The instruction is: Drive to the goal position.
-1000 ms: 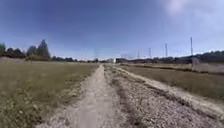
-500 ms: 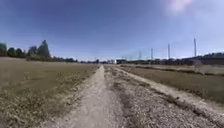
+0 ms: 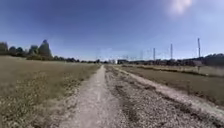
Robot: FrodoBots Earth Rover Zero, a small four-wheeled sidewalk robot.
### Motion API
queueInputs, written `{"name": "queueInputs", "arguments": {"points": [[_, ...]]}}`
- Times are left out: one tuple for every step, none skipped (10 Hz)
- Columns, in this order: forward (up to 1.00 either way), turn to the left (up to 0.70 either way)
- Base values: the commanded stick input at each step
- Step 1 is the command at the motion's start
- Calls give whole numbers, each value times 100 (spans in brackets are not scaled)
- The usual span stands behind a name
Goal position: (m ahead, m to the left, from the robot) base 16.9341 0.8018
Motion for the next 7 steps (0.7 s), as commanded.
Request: {"name": "queueInputs", "arguments": {"points": [[70,0],[70,0],[70,0],[70,0],[70,0],[70,0],[70,0]]}}
